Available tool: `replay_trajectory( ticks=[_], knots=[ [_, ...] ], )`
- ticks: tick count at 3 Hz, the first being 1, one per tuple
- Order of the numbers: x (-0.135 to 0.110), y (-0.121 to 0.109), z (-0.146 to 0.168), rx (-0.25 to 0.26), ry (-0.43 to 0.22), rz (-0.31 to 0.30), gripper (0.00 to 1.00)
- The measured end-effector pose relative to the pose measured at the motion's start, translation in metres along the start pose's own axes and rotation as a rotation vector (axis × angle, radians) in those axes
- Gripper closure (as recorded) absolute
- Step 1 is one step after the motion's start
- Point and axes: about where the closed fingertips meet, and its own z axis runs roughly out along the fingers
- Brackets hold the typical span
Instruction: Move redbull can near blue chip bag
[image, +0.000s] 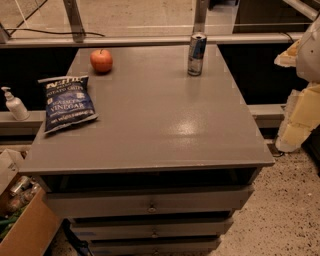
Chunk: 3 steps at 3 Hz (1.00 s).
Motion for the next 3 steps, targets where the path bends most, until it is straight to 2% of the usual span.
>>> replay_trajectory(
  ticks=[1, 2, 3],
  knots=[
    [0.0, 0.0, 0.0, 0.0, 0.0, 0.0, 0.0],
    [-0.003, -0.005, 0.011, 0.001, -0.034, 0.004, 0.0],
    [-0.01, -0.033, 0.034, -0.01, -0.12, 0.039, 0.0]
  ],
)
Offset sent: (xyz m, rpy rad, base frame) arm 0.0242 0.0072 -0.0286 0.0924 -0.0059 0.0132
